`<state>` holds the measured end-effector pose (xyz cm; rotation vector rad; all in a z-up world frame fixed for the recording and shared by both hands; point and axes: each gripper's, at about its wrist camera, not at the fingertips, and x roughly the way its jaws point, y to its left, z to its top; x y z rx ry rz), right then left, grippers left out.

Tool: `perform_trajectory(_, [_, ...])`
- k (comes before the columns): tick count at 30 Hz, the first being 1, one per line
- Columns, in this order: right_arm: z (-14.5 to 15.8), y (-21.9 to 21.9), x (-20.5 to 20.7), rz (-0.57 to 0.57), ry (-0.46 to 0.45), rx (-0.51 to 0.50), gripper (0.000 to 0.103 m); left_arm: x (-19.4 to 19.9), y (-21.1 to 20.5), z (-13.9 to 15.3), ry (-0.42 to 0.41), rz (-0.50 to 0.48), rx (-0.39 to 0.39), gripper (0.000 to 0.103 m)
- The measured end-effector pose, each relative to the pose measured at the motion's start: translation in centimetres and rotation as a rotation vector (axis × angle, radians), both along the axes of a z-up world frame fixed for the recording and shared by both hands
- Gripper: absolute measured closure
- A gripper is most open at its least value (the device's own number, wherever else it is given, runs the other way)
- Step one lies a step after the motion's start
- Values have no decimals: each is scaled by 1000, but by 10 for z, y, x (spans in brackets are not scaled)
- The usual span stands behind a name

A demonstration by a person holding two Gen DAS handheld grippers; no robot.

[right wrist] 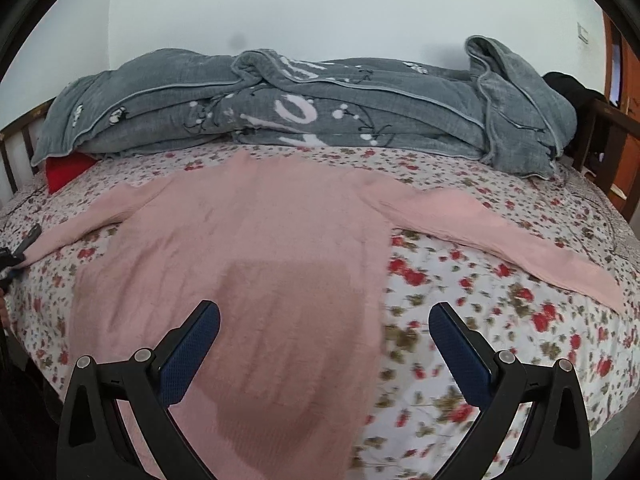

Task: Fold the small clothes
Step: 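Grasp the sweater sleeve with the left tool and fold it across the body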

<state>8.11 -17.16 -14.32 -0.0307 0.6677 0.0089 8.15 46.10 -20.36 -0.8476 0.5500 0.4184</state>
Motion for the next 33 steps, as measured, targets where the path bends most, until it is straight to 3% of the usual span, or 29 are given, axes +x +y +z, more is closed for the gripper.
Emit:
perform_trajectory(4, [2,-34,-5,-61,-13,-6,1,15,-17,36,14,3,108,95])
perform_trajectory(8, [1,-81,-11,-127,-19,38,1,46,-68,91,-60,-77,205,95])
perform_trajectory(13, [-12,-142,-13,-174,21,152,4,92,-173,147,-111,-237,325,95])
perform_trajectory(17, [-20,-184,-22,-222,46,172,5,133,-273,168,-129,-390,377,95])
perform_trajectory(20, [-16,-217,-35,-277,10,165,5,158,-354,166,-120,-515,410,96])
perform_trajectory(23, [-13,-247,-47,-315,-12,217,5,174,-435,149,-91,-650,394,96])
perform_trajectory(26, [-16,-268,-55,-347,-12,233,5,181,-512,118,-30,-777,382,96])
perform_trajectory(28, [-20,-276,-58,-359,-15,226,5,181,-560,85,45,-847,430,96])
perform_trajectory(31, [-25,-283,-58,-351,-1,232,5,179,-596,46,162,-863,470,96])
perform_trajectory(33, [-28,-284,-57,-328,11,238,5,175,-596,41,162,-846,474,96])
